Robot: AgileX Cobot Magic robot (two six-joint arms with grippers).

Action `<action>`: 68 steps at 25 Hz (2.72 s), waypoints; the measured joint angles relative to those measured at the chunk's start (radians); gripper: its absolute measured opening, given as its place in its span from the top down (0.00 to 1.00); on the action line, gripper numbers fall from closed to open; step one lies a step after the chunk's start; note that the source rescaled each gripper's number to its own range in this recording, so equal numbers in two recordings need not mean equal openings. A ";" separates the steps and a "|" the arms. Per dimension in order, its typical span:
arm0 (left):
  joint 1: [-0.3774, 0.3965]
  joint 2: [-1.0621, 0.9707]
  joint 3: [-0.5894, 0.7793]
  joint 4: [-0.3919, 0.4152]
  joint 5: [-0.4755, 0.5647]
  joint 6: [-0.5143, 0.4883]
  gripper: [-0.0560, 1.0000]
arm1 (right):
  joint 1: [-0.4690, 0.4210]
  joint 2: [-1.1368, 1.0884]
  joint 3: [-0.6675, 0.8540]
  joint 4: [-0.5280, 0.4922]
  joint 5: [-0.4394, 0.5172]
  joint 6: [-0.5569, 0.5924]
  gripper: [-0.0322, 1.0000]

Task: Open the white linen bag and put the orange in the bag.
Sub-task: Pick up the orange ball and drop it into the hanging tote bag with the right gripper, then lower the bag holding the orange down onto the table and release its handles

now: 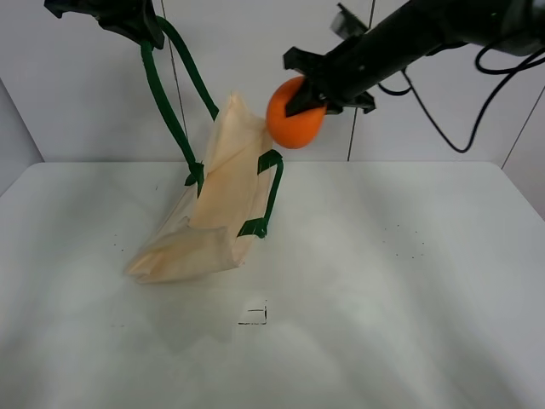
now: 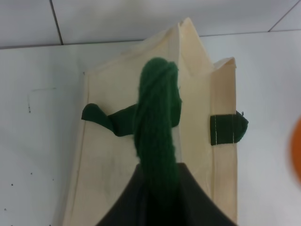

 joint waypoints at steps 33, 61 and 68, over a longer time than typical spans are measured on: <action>0.000 0.001 0.006 -0.029 0.000 0.001 0.95 | 0.146 0.263 -0.259 -0.663 0.211 0.340 0.00; 0.000 0.001 0.006 -0.029 0.000 0.001 0.95 | -0.272 0.238 -0.259 -0.714 0.336 0.256 0.00; 0.000 0.001 0.006 -0.029 0.000 0.001 0.95 | -0.268 0.113 -0.132 -0.708 0.334 0.255 0.00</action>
